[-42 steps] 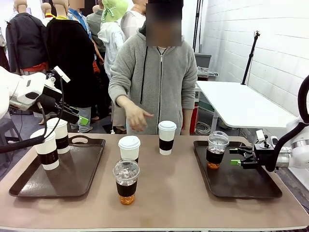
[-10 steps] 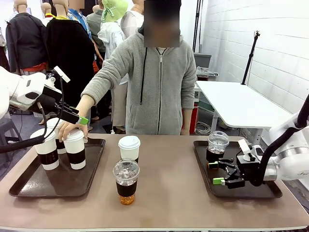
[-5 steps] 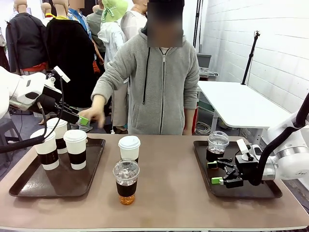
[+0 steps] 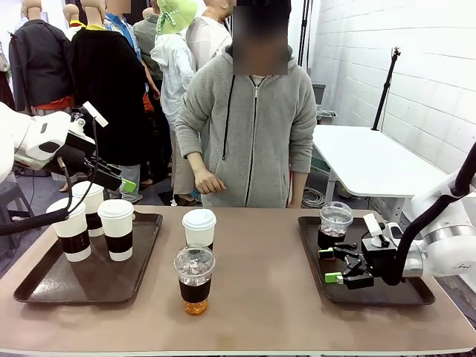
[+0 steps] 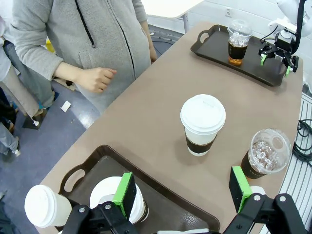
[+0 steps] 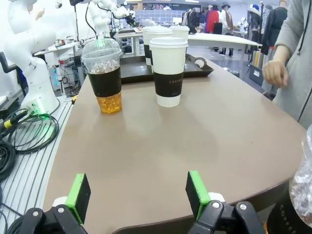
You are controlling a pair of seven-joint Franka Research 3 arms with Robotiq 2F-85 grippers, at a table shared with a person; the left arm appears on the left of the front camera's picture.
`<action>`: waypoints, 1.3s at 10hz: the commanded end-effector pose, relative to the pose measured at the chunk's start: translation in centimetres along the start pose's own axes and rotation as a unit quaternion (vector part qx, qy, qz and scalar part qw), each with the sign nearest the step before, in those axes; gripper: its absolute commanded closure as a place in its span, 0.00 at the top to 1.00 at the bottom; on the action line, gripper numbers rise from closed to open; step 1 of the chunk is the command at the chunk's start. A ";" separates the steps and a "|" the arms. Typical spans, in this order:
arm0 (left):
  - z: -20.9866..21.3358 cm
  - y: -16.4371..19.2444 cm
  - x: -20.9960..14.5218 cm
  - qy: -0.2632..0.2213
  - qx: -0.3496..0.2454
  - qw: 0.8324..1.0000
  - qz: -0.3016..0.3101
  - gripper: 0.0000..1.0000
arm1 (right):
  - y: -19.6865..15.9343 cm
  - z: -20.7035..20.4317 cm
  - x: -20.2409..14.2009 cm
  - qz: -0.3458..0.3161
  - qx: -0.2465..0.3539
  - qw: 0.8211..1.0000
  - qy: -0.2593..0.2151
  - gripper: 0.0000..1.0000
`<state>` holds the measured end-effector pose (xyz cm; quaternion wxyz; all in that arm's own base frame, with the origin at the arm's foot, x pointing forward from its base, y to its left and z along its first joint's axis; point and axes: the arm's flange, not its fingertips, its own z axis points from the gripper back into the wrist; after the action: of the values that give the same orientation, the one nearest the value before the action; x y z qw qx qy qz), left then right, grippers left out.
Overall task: Distribute the coffee onto the tray.
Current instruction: Pick up another iced Americano from the middle of the table and place it on the right Handle tray.
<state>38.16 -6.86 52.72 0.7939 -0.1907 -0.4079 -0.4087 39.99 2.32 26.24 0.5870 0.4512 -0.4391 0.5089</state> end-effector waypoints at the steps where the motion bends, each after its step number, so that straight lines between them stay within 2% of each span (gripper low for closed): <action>1: -0.2 0.3 -0.2 -0.004 -0.008 1.000 -0.009 1.00 | 1.3 -2.5 1.0 -0.005 -0.016 1.000 0.000 1.00; 6: -0.2 0.3 -0.2 -0.004 -0.008 1.000 -0.009 1.00 | 3.8 -7.7 3.2 0.013 -0.042 0.999 0.007 1.00; 11: -0.2 0.3 -0.2 -0.004 -0.008 1.000 -0.009 1.00 | 5.2 -11.3 3.7 0.018 -0.010 1.000 0.010 1.00; 12: -0.2 0.3 -0.2 -0.004 -0.008 1.000 -0.009 1.00 | 5.2 -11.3 3.7 0.018 -0.011 1.000 0.012 1.00; 13: -0.2 0.3 -0.2 -0.004 -0.008 1.000 -0.009 1.00 | 2.8 -11.1 3.8 0.025 0.003 1.000 0.008 1.00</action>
<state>38.14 -6.88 52.73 0.7939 -0.1903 -0.4078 -0.4089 38.07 14.39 27.88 0.5752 0.4388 -0.4418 0.5305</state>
